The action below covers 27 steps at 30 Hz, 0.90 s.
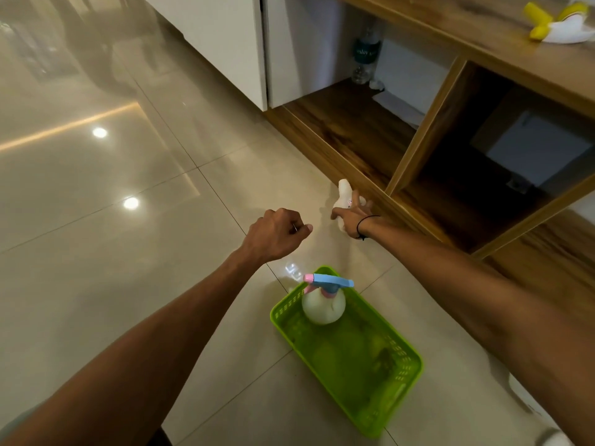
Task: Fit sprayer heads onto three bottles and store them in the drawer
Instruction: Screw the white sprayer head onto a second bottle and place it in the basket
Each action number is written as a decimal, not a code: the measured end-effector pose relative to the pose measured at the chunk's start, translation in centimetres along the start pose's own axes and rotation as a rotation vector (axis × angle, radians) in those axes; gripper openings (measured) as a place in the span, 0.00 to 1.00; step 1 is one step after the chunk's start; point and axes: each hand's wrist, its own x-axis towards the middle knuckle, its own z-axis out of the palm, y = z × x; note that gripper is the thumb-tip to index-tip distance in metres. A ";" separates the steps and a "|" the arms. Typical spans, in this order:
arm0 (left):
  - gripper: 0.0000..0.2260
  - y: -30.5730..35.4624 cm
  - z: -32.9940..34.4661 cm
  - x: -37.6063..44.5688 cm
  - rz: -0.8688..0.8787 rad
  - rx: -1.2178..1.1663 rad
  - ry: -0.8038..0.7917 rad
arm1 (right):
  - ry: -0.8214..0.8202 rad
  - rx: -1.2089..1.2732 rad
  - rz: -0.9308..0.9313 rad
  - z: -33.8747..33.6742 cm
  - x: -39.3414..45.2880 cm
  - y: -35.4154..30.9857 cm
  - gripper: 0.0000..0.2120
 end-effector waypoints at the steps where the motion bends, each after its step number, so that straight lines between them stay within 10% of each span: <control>1: 0.17 0.1 0.0 0.1 -0.008 -0.011 -0.004 | 0.003 -0.025 -0.024 0.2 -0.3 0.1 0.28; 23: 0.16 16.3 8.5 1.6 0.055 -0.708 -0.078 | 0.214 0.071 0.025 0.5 -23.0 12.7 0.14; 27: 0.29 19.3 11.7 -0.4 -0.025 -0.796 -0.173 | 0.284 0.094 0.074 0.1 -26.6 13.8 0.15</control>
